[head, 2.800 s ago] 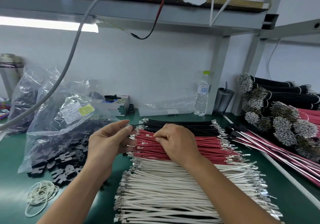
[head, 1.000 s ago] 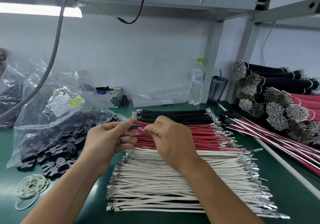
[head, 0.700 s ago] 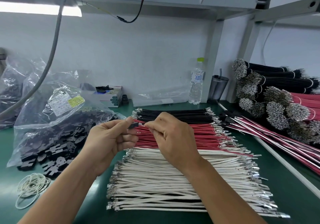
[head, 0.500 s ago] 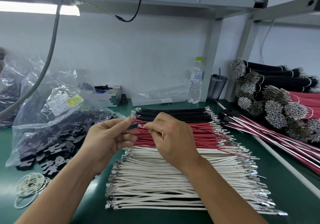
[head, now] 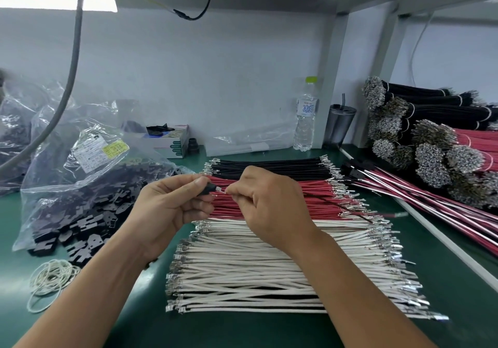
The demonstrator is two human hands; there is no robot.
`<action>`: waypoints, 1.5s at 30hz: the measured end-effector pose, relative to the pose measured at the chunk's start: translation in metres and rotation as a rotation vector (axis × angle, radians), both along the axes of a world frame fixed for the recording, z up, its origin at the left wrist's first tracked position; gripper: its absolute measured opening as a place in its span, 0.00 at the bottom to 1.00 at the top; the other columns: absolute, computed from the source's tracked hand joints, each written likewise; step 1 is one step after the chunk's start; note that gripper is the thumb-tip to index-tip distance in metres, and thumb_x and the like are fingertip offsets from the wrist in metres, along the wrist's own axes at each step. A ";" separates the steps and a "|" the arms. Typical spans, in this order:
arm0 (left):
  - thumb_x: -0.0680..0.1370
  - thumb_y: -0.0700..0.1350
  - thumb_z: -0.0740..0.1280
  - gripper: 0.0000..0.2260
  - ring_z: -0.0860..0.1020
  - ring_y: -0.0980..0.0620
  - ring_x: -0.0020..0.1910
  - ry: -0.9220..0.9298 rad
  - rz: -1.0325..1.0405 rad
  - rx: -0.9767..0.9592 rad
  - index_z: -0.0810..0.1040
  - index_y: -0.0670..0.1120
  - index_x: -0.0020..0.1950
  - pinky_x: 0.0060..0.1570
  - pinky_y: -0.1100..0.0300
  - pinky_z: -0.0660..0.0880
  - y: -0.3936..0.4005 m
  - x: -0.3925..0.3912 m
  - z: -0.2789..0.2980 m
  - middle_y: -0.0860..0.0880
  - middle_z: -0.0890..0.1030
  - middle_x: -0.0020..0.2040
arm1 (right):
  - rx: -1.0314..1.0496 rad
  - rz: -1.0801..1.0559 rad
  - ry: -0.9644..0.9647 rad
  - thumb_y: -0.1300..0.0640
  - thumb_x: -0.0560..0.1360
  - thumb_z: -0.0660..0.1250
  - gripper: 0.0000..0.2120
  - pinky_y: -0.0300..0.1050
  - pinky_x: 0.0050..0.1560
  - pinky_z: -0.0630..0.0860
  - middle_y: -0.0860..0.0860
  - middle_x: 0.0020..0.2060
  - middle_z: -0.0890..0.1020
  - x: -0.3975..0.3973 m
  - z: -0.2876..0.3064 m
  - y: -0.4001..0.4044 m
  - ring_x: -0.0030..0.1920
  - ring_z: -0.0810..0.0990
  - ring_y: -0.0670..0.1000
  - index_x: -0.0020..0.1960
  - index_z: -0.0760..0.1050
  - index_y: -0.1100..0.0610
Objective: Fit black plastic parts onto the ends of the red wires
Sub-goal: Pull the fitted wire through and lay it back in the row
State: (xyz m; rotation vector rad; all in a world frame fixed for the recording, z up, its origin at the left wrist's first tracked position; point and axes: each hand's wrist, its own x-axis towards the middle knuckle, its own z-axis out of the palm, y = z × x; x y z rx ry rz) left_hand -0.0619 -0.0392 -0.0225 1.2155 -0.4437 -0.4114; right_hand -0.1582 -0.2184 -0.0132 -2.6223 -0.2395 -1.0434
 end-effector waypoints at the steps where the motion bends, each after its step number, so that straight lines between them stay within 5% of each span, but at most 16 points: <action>1: 0.70 0.44 0.75 0.11 0.84 0.46 0.32 -0.007 0.010 0.011 0.87 0.39 0.49 0.33 0.59 0.82 0.000 0.000 0.000 0.37 0.85 0.40 | -0.072 -0.010 -0.014 0.57 0.78 0.69 0.08 0.47 0.34 0.76 0.44 0.42 0.81 -0.001 0.001 -0.001 0.37 0.80 0.48 0.52 0.86 0.50; 6: 0.71 0.42 0.73 0.09 0.84 0.46 0.33 -0.027 0.007 0.032 0.87 0.39 0.48 0.34 0.58 0.83 0.001 -0.001 0.001 0.37 0.85 0.40 | -0.160 -0.003 -0.066 0.59 0.78 0.69 0.09 0.48 0.32 0.76 0.45 0.43 0.80 -0.001 0.002 -0.007 0.36 0.79 0.49 0.53 0.86 0.50; 12: 0.73 0.42 0.72 0.08 0.83 0.48 0.32 0.005 -0.041 -0.006 0.88 0.40 0.47 0.33 0.59 0.82 0.001 0.000 0.002 0.39 0.85 0.39 | 0.152 0.080 -0.072 0.56 0.78 0.70 0.07 0.49 0.37 0.78 0.43 0.42 0.81 0.003 -0.003 -0.007 0.38 0.79 0.45 0.51 0.86 0.51; 18: 0.73 0.42 0.72 0.06 0.83 0.48 0.32 0.013 -0.050 0.013 0.88 0.41 0.46 0.32 0.59 0.82 0.004 0.002 0.003 0.39 0.85 0.39 | -0.095 0.011 -0.157 0.58 0.78 0.70 0.07 0.47 0.30 0.76 0.46 0.41 0.80 0.001 -0.002 -0.002 0.35 0.78 0.48 0.52 0.86 0.52; 21: 0.73 0.42 0.73 0.06 0.82 0.48 0.31 0.047 -0.060 -0.022 0.88 0.42 0.45 0.33 0.59 0.82 0.004 0.002 0.003 0.40 0.85 0.38 | 0.023 0.057 -0.180 0.57 0.78 0.71 0.06 0.47 0.33 0.77 0.45 0.41 0.81 0.003 -0.004 -0.001 0.36 0.79 0.46 0.52 0.86 0.52; 31: 0.70 0.42 0.74 0.07 0.83 0.46 0.31 -0.045 -0.014 0.070 0.87 0.40 0.45 0.32 0.58 0.82 0.005 0.001 0.003 0.37 0.84 0.39 | 0.287 0.105 0.113 0.58 0.76 0.71 0.06 0.49 0.46 0.78 0.42 0.42 0.82 0.008 -0.004 -0.004 0.43 0.79 0.42 0.49 0.86 0.50; 37: 0.69 0.43 0.76 0.08 0.84 0.44 0.32 -0.199 0.122 0.136 0.88 0.41 0.45 0.34 0.57 0.84 -0.002 -0.003 -0.002 0.35 0.85 0.39 | -0.033 -0.073 -0.033 0.56 0.77 0.67 0.07 0.46 0.34 0.76 0.45 0.41 0.79 0.004 -0.004 0.005 0.36 0.79 0.48 0.46 0.84 0.50; 42: 0.69 0.42 0.75 0.09 0.84 0.44 0.33 -0.148 0.080 0.069 0.88 0.40 0.47 0.35 0.57 0.83 0.000 -0.003 0.000 0.34 0.85 0.40 | 0.428 0.042 0.155 0.55 0.74 0.73 0.03 0.46 0.46 0.78 0.40 0.40 0.82 0.010 -0.004 -0.002 0.42 0.80 0.42 0.44 0.84 0.48; 45: 0.66 0.45 0.77 0.13 0.85 0.44 0.33 -0.122 0.029 0.044 0.88 0.41 0.47 0.36 0.57 0.83 0.000 -0.006 0.003 0.35 0.85 0.40 | 0.497 0.074 0.129 0.53 0.73 0.75 0.02 0.49 0.46 0.79 0.40 0.38 0.83 0.009 -0.004 -0.005 0.42 0.81 0.43 0.41 0.84 0.48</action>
